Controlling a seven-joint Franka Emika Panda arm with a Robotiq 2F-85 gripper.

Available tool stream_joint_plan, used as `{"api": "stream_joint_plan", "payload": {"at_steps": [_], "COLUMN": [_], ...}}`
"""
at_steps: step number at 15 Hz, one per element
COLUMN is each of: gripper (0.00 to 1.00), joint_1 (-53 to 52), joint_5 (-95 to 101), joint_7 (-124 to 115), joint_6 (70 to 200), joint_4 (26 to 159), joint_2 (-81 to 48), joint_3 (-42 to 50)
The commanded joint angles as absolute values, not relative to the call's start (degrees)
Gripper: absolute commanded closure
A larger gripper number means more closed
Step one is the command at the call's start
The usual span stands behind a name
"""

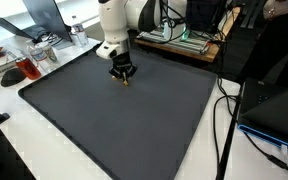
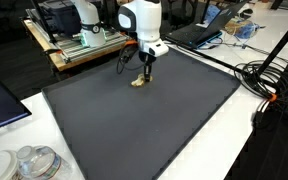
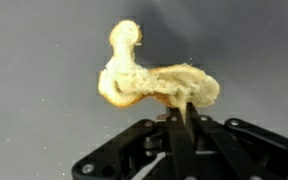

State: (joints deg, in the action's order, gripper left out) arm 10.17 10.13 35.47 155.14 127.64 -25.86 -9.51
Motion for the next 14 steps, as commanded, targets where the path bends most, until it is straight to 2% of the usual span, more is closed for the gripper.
{"api": "stream_joint_plan", "payload": {"at_steps": [1,14], "gripper": [0.98,0.98], "joint_1": [9.59,5.19], "joint_5": [8.72,12.14], "joint_7": [36.40,35.58], "joint_6": [152.72,151.92], "joint_4": [130.45,131.88], "joint_2": [-21.88,-19.20], "joint_3": [-9.27,-6.91]}}
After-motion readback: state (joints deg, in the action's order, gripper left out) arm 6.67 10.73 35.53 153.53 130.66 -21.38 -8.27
